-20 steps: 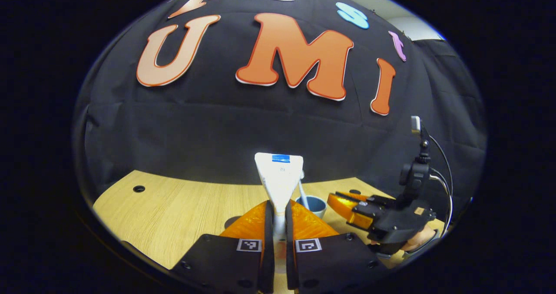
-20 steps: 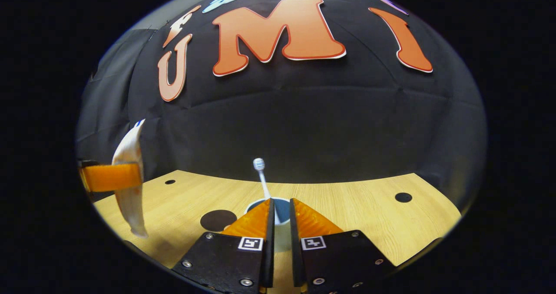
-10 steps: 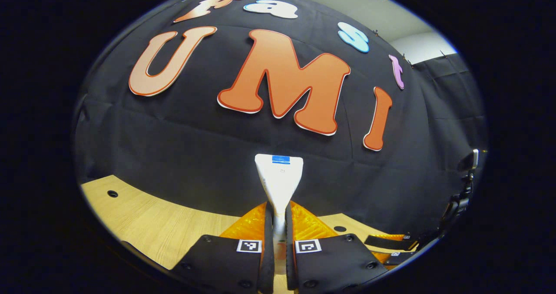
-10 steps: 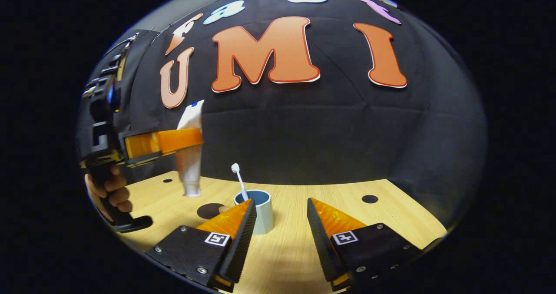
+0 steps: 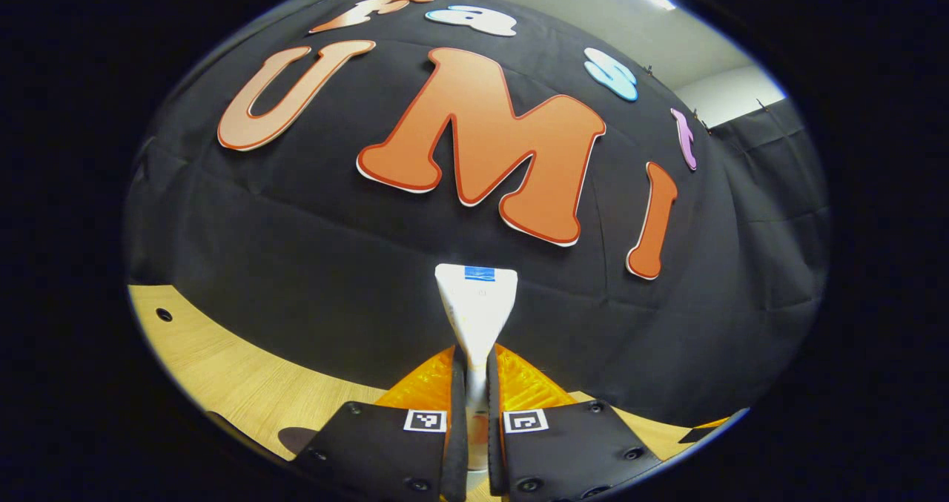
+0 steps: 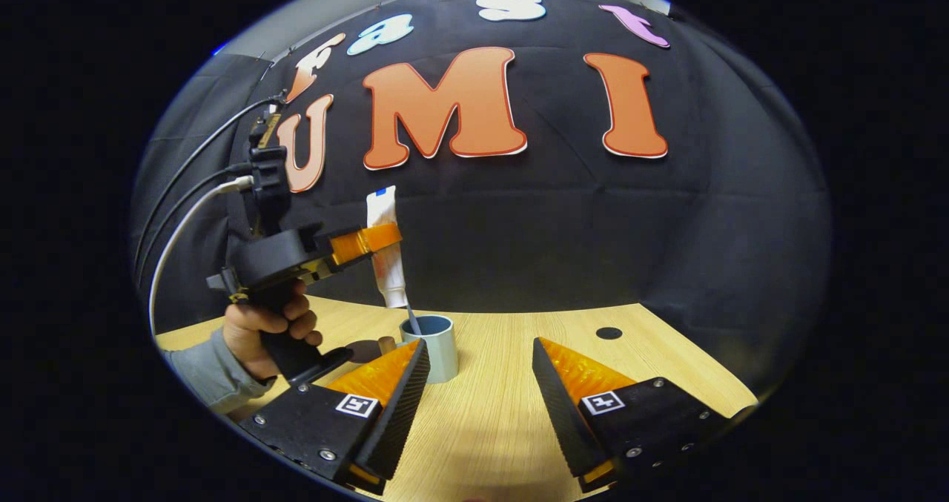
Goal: Put the toothbrush and toothpaste on the desktop into the cup, then pick up the cup and place it on the coaster on the desktop.
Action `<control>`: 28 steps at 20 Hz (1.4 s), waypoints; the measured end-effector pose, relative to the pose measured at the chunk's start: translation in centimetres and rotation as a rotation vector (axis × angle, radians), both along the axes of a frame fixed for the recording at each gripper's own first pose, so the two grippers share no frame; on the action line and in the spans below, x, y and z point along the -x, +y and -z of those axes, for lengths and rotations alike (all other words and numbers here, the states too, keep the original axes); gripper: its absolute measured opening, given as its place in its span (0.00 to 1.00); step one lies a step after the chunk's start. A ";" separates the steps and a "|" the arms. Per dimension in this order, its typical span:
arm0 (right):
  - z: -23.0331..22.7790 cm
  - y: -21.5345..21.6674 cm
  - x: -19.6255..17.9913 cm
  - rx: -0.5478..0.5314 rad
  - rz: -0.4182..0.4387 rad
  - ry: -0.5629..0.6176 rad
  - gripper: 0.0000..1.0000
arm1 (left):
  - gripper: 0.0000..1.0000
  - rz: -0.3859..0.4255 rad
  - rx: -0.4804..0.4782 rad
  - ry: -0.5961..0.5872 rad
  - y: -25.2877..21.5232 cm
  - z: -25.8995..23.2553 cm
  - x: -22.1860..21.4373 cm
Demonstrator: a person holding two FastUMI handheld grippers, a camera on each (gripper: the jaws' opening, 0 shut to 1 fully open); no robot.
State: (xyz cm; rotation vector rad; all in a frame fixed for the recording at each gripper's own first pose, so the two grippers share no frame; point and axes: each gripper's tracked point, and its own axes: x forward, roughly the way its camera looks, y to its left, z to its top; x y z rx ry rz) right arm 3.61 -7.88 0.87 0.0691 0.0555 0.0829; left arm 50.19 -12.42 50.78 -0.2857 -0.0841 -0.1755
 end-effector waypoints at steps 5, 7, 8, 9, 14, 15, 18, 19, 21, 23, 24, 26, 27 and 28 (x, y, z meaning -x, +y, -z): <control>0.1 -0.8 1.2 0.015 0.023 0.001 0.92 | 0.14 -0.017 0.011 0.019 -0.6 2.8 -1.6; -0.1 -1.0 1.5 0.016 0.028 -0.001 0.87 | 0.16 -0.022 0.004 0.037 -0.9 4.0 -2.1; -0.2 -1.0 1.7 0.010 0.029 0.000 0.87 | 0.16 -0.022 0.002 0.046 -0.9 4.3 -2.1; -0.2 -0.9 1.8 0.005 0.025 0.000 0.87 | 0.16 -0.025 0.002 0.055 -0.8 4.7 -2.2; 0.7 -1.2 2.6 -0.007 0.041 0.026 0.87 | 0.18 -0.009 -0.037 0.117 -1.5 7.4 -2.3; 0.9 -1.2 2.7 -0.009 0.045 0.036 0.87 | 0.18 -0.012 -0.048 0.132 -1.3 7.8 -2.2; 1.1 -1.1 3.3 -0.002 0.050 0.046 0.88 | 0.23 0.016 -0.060 0.188 -1.4 9.0 -1.4; 1.0 -1.0 3.4 -0.003 0.051 0.049 0.88 | 0.23 0.024 -0.066 0.199 -1.4 9.0 -0.9; 0.9 -0.4 3.7 -0.015 0.044 0.054 0.88 | 0.25 0.043 -0.087 0.219 -1.6 9.1 -0.5; 0.8 0.2 4.0 -0.023 0.038 0.064 0.89 | 0.31 0.052 -0.124 0.231 -1.3 8.9 0.0; 0.9 0.5 4.1 -0.025 0.035 0.071 0.89 | 0.31 0.065 -0.149 0.243 -1.3 9.0 0.5; 0.8 1.2 4.2 -0.030 0.024 0.084 0.94 | 0.40 0.089 -0.199 0.261 -1.3 8.8 1.5; 0.7 1.6 4.1 -0.035 0.019 0.087 0.95 | 0.53 0.102 -0.215 0.256 -1.3 8.5 1.7; 0.7 2.1 4.1 -0.042 0.012 0.092 0.90 | 0.59 0.111 -0.228 0.256 -1.3 8.2 2.0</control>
